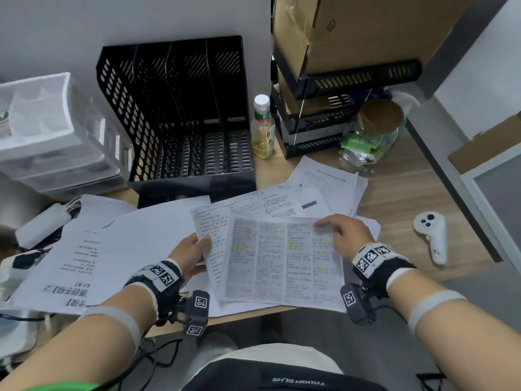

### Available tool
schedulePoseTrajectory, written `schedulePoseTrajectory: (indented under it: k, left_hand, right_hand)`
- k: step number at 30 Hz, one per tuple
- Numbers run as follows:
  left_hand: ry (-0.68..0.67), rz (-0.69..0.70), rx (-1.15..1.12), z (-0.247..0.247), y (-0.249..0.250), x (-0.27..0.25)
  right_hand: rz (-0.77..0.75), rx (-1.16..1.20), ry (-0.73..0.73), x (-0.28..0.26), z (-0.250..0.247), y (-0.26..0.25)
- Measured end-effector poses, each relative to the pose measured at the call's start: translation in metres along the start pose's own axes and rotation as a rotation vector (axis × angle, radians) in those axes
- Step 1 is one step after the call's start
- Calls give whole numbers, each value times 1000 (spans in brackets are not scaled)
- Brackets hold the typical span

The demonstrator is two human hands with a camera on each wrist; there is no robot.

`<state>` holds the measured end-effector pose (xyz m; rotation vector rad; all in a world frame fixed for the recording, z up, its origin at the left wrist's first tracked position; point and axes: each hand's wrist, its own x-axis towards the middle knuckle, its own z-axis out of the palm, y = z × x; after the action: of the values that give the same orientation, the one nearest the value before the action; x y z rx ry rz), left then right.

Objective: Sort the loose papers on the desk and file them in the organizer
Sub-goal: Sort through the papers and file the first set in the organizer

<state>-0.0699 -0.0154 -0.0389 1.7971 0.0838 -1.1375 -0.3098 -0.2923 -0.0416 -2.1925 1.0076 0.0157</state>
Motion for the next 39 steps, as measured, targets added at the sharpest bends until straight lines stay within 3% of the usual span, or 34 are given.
schedulePoseTrajectory:
  k: [4, 7, 11, 15, 17, 21, 24, 26, 29, 33, 39]
  left_hand:
    - [-64, 30, 93, 6, -3, 2]
    - [5, 69, 144, 5, -14, 15]
    - [74, 130, 85, 10, -8, 14]
    - [15, 261, 13, -1, 10, 6]
    - [-22, 315, -21, -11, 19, 5]
    - [-65, 391, -168, -20, 44, 3]
    - [-37, 536, -183, -18, 57, -2]
    - [-11, 548, -114, -15, 55, -1]
    - [15, 453, -95, -10, 42, 4]
    - [6, 414, -49, -6, 40, 7]
    - [67, 445, 356, -11, 59, 2]
  right_hand:
    - [-165, -50, -7, 21, 1, -36]
    - [-197, 20, 16, 40, 11, -55]
    - [60, 255, 54, 53, 20, -63]
    - [325, 488, -65, 59, 12, -54]
    - [264, 524, -76, 63, 5, -54]
    - [68, 690, 82, 53, -9, -71]
    - [-58, 790, 145, 33, -14, -84]
    - [-81, 763, 134, 24, -9, -79]
    - [-102, 669, 66, 15, 6, -66]
    - [-16, 668, 13, 8, 19, -63]
    - [61, 428, 48, 26, 10, -66]
